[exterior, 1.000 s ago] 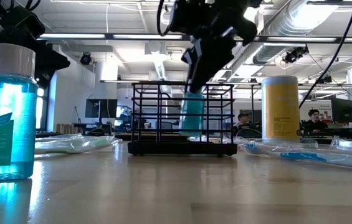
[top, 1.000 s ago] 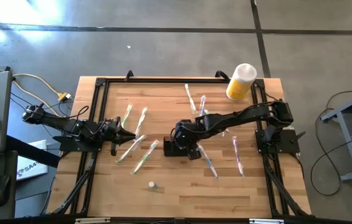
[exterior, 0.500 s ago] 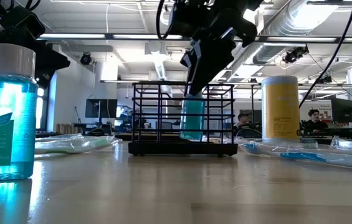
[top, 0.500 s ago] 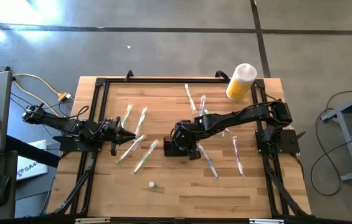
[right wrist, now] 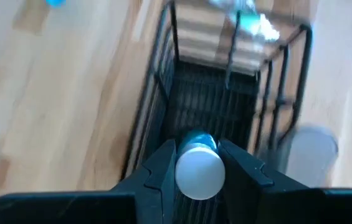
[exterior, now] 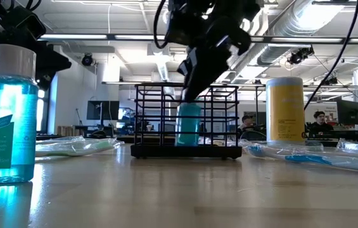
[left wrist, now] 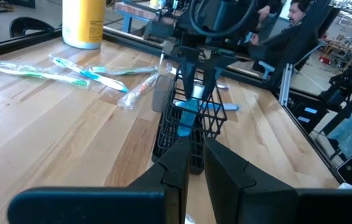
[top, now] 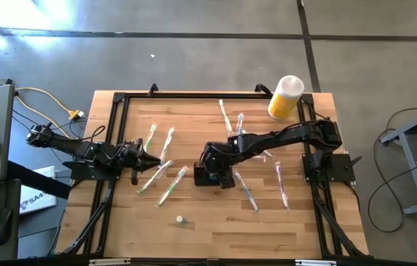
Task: Pick & Place toothbrushing station
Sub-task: Put the right mouthwash bottle into the wire organizer
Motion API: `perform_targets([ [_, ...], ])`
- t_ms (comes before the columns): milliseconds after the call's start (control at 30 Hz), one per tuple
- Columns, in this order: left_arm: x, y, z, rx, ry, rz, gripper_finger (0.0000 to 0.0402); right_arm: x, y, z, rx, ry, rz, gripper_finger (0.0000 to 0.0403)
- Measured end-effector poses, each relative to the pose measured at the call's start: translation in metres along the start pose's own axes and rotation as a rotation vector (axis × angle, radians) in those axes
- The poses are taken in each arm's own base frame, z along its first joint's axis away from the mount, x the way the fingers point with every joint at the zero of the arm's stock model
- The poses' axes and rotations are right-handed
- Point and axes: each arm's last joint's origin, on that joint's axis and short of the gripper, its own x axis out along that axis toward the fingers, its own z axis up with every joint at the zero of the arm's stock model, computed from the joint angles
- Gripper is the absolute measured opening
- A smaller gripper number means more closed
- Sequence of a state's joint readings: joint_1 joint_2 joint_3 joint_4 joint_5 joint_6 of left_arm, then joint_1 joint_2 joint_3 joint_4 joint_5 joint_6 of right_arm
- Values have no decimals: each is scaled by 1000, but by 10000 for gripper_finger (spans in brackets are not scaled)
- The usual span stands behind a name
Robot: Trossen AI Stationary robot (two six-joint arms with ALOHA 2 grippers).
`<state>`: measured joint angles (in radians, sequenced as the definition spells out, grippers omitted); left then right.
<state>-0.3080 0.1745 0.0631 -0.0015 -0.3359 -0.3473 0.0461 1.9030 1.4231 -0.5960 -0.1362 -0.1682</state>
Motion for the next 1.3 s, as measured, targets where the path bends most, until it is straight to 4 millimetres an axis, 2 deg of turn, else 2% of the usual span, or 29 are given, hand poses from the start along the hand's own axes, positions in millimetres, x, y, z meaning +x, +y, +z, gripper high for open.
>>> perform_targets([
  [533,0,0,0,2,1,0,47,6,-2,-3,-3,32,0,90],
  [767,0,0,0,1,1,-2,47,10,-2,-6,-2,55,1,131],
  [1300,0,0,0,-1,2,-3,47,9,-2,-2,-9,13,-8,126],
])
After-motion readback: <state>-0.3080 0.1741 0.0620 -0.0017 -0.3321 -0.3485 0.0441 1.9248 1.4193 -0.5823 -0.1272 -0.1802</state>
